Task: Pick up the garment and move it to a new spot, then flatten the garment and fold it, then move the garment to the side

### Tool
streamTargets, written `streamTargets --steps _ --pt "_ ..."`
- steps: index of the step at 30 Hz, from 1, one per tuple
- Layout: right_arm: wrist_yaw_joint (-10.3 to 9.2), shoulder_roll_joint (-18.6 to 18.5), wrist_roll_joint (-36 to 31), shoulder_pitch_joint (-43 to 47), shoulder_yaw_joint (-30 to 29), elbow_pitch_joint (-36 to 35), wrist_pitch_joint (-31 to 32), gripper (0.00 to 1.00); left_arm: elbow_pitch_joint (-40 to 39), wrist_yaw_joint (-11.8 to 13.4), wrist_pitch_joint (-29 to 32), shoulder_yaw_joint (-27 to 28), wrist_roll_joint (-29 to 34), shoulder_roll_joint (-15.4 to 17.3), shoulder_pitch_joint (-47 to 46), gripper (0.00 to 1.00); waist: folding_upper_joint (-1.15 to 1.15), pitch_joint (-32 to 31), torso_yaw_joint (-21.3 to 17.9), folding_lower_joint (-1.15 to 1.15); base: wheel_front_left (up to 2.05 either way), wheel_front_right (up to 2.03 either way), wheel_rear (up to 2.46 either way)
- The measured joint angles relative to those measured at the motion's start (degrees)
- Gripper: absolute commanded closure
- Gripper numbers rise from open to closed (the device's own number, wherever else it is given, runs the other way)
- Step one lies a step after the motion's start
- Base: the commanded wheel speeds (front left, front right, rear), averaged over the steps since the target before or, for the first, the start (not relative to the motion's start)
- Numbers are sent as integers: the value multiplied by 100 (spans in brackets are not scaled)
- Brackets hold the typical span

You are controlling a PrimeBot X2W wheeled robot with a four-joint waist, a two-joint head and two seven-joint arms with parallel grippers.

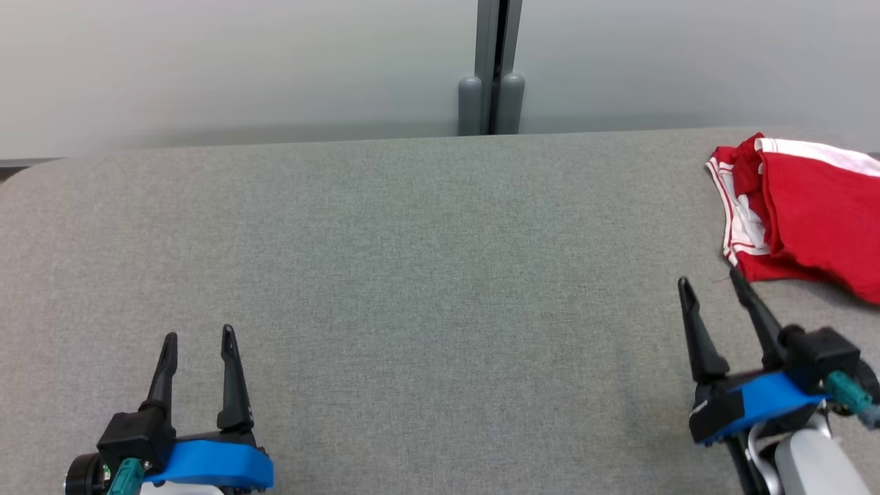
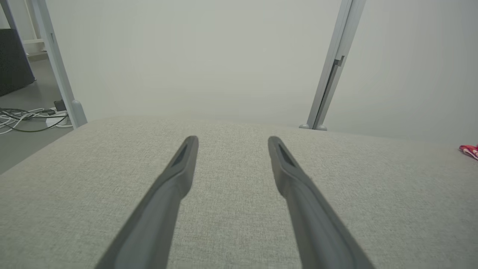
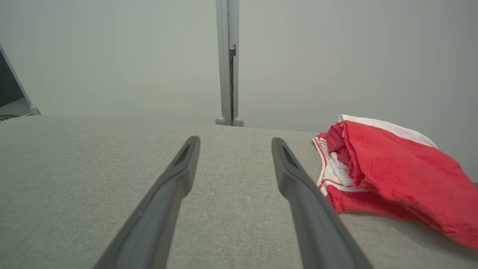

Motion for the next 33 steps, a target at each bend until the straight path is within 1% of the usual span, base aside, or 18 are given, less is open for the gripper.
streamTargets --steps 3,8,16,22,33 --pt "0 223 -140 377 -153 -193 0 0 104 -16 -2 -25 -7 -1 38 0 0 -104 7 0 0 0 0" --pt "0 434 -322 782 -325 -457 0 0 232 -45 -3 -55 -9 -1 83 0 0 -261 24 1 0 0 0" --pt "0 727 -583 1072 -577 -802 40 0 323 -15 -9 -78 -7 52 142 0 1 -400 41 1 0 0 0" --pt "0 777 -601 1095 -706 -929 143 0 334 -5 -9 -81 -20 100 116 0 1 -408 48 1 0 0 0" --pt "0 818 -610 1100 -725 -971 213 0 321 43 -9 -105 -67 120 60 0 1 -402 48 1 0 0 0"
